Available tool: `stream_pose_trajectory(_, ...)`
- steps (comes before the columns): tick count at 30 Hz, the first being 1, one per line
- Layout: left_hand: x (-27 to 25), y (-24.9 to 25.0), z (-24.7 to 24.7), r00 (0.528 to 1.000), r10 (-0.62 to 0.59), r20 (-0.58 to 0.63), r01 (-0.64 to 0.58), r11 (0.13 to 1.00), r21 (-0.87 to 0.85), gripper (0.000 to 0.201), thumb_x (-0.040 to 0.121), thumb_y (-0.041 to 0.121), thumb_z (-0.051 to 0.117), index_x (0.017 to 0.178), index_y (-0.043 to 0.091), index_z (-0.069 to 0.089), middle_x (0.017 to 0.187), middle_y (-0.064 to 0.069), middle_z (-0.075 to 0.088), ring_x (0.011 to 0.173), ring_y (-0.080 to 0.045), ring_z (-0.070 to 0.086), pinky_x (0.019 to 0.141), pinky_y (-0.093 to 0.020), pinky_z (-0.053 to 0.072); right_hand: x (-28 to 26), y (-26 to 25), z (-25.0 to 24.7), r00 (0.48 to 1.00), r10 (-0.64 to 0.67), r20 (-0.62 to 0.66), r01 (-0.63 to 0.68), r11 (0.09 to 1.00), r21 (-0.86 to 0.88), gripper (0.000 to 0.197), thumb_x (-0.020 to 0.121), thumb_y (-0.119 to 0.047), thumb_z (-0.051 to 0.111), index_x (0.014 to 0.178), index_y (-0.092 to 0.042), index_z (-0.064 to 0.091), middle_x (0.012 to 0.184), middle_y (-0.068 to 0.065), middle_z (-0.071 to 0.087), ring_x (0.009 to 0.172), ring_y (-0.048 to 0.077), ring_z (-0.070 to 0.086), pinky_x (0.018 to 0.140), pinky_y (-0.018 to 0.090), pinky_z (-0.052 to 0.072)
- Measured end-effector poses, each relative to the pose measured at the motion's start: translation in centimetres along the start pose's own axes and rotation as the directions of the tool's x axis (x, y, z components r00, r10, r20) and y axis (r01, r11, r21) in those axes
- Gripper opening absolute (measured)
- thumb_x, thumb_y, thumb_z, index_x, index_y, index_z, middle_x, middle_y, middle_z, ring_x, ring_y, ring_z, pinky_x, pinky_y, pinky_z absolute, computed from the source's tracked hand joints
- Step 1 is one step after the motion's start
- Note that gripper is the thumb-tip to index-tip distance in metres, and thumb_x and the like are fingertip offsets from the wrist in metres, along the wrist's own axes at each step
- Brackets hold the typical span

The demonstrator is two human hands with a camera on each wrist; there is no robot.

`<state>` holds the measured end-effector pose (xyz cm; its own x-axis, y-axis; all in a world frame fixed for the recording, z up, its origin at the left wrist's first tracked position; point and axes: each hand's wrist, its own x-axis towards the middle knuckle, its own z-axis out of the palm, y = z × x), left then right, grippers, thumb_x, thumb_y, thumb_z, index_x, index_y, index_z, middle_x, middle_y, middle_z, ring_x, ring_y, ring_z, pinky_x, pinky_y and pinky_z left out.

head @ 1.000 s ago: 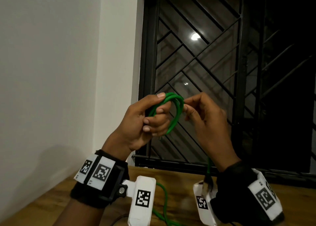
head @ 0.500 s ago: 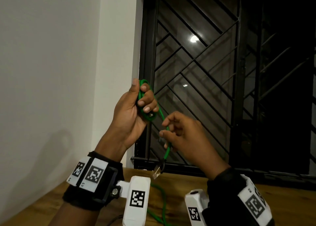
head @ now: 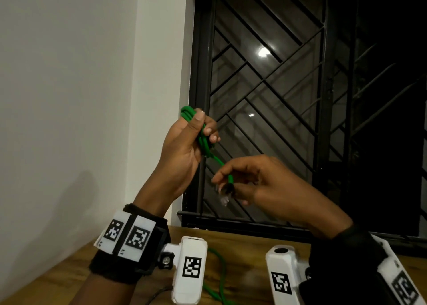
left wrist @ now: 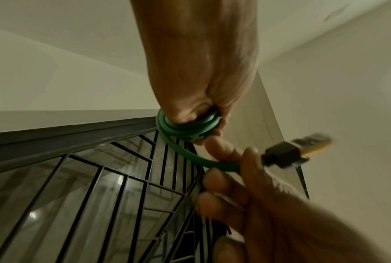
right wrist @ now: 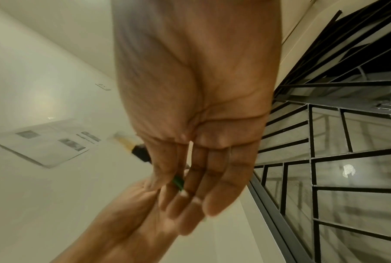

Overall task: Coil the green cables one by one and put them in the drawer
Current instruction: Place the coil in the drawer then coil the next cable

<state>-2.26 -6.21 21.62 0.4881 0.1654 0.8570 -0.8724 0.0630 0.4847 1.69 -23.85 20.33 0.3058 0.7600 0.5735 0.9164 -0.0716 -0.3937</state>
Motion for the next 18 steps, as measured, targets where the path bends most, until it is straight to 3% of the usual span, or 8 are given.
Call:
stream_pose_trajectory(3,-0.3,-0.5,0.1,0.999,-0.029,0.020,0.025,0.982,0.185,0.019,0.102,0.028,0.041,0.094,0.011,0.043,0.072,0.004,0.054,0.071,-0.010,0.058,0.073,-0.024,0.051,0.0,-0.4,0.0,0.994,-0.020,-0.112,0.026,0.998,0.054,0.015,0.096,-0.021,0.064,0.101,-0.027,0.077,0.077,-0.013,0.072,0.075,0.000,0.068,0.059,0.012,0.047)
stream_pose_trajectory(6,-0.5,-0.9,0.1,0.994,-0.061,0.089,0.032,0.954,0.299,0.020,0.101,0.029,0.042,0.099,0.010,0.047,0.080,0.003,0.061,0.081,-0.012,0.062,0.076,-0.023,0.051,0.1,-0.6,-0.4,0.963,-0.118,-0.240,0.096,0.990,-0.102,0.008,0.088,-0.032,0.071,0.084,-0.032,0.077,0.072,-0.011,0.059,0.071,0.005,0.059,0.063,0.022,0.045)
stream_pose_trajectory(9,-1.0,-1.2,0.5,0.988,-0.096,0.117,0.038,0.906,0.421,0.025,0.096,0.037,0.044,0.104,0.016,0.056,0.094,-0.003,0.067,0.091,-0.017,0.066,0.080,-0.026,0.053,0.1,-0.4,-0.7,0.926,-0.142,-0.351,0.115,0.989,-0.096,0.027,0.083,-0.031,0.078,0.062,-0.042,0.064,0.064,-0.022,0.061,0.066,0.000,0.059,0.061,0.011,0.040)
stream_pose_trajectory(12,-1.5,-1.2,1.1,0.972,-0.183,0.150,0.102,0.896,0.433,0.034,0.087,0.045,0.044,0.110,0.024,0.058,0.108,-0.006,0.068,0.098,-0.012,0.069,0.077,-0.021,0.056,0.0,-0.3,-0.7,0.896,-0.095,-0.434,0.123,0.992,0.037,0.005,0.081,-0.031,0.078,0.077,-0.030,0.076,0.070,-0.013,0.073,0.069,0.006,0.069,0.063,0.019,0.053)
stream_pose_trajectory(15,-1.8,-1.1,1.8,0.958,-0.221,0.180,0.139,0.913,0.383,0.034,0.089,0.041,0.041,0.110,0.021,0.059,0.092,0.004,0.070,0.081,-0.005,0.069,0.069,-0.017,0.054,0.2,0.2,-0.5,0.890,-0.043,-0.454,0.125,0.980,0.153,0.011,0.082,-0.027,0.078,0.087,-0.017,0.078,0.073,-0.003,0.076,0.067,0.006,0.072,0.062,0.014,0.051)
stream_pose_trajectory(18,-1.9,-1.3,1.9,0.935,-0.252,0.250,0.169,0.935,0.311,0.035,0.100,0.040,0.036,0.103,0.014,0.059,0.066,0.004,0.059,0.061,-0.009,0.056,0.059,-0.021,0.050,0.3,0.3,-0.2,0.902,0.002,-0.431,0.124,0.957,0.263,0.017,0.084,-0.023,0.075,0.082,-0.007,0.074,0.064,0.002,0.074,0.056,0.004,0.068,0.054,0.009,0.046)
